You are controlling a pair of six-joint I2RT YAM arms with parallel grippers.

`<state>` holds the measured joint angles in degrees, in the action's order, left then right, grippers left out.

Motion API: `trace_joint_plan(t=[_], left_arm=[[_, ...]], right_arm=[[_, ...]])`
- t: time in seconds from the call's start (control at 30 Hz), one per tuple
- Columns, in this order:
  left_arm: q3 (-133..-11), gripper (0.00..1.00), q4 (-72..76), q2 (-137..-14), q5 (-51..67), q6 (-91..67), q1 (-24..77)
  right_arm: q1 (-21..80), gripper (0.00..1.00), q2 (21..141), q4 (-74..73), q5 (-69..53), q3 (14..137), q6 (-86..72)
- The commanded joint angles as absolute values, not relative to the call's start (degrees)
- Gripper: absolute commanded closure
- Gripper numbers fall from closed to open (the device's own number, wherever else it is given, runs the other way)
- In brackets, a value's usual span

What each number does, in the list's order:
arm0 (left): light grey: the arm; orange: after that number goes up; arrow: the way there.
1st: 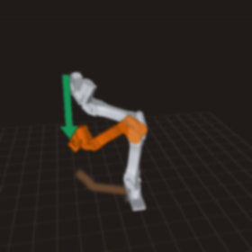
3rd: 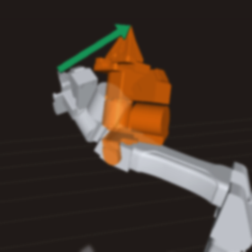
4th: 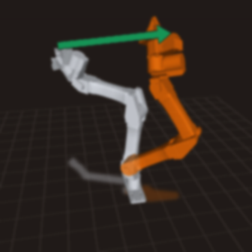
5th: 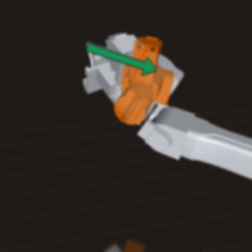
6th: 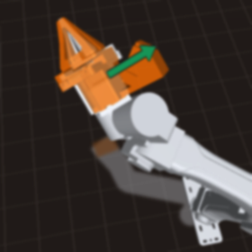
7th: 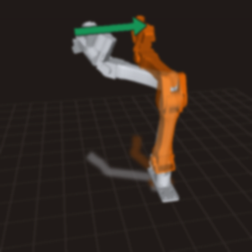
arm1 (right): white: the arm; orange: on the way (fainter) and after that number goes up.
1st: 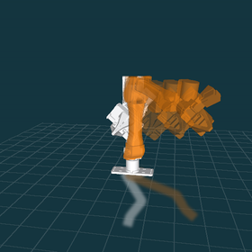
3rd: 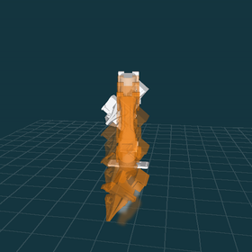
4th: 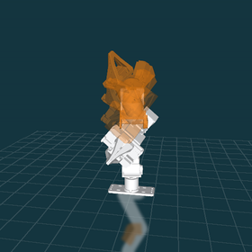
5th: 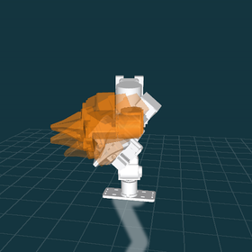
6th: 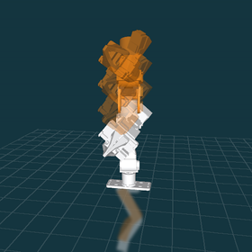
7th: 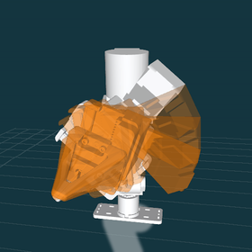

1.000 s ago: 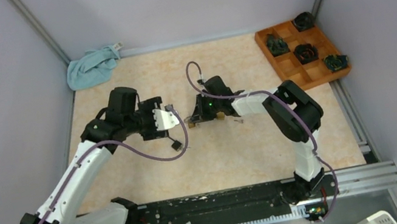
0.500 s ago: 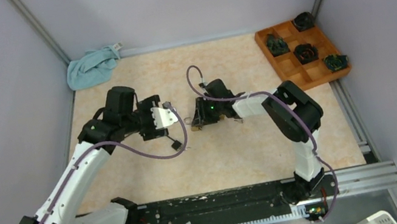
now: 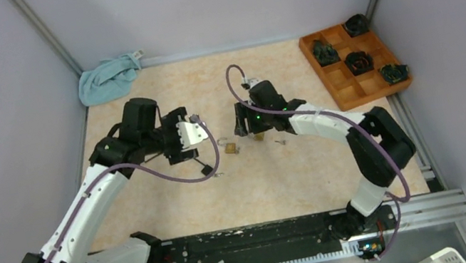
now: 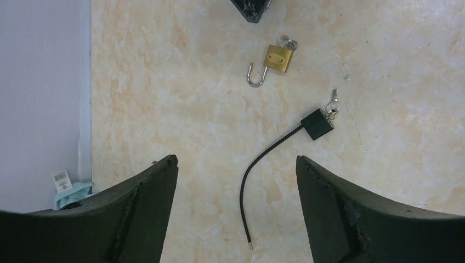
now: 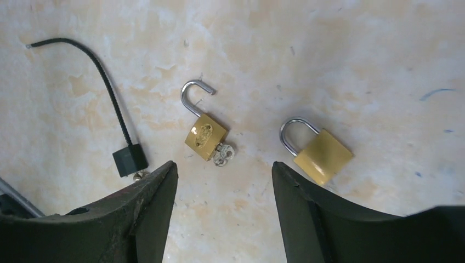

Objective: Unlock with the key
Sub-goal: Place the lock at the center of the board.

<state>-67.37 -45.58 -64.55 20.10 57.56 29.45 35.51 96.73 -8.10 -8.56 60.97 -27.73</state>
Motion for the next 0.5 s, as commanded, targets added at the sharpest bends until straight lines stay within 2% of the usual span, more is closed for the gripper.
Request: trace_joint_plan(t=[0.0,0.33,0.47], left_arm=[[-69.15,0.15,-47.18,-64.99,22.16,56.08,29.1],[-68.84,0.07,-48.35,-64.53,23.98,55.22,29.11],[-68.14,0.07,-48.39,-64.87,24.31,55.69,29.11]], right_arm=[[34.98,0.36,88.01,-12.46,1.81,59.66,-22.36],[31.88,0.38,85.61,-16.4,10.85,54.6,-22.18],[30.86,0.49,82.61,-18.8,13.08,50.45,-24.72]])
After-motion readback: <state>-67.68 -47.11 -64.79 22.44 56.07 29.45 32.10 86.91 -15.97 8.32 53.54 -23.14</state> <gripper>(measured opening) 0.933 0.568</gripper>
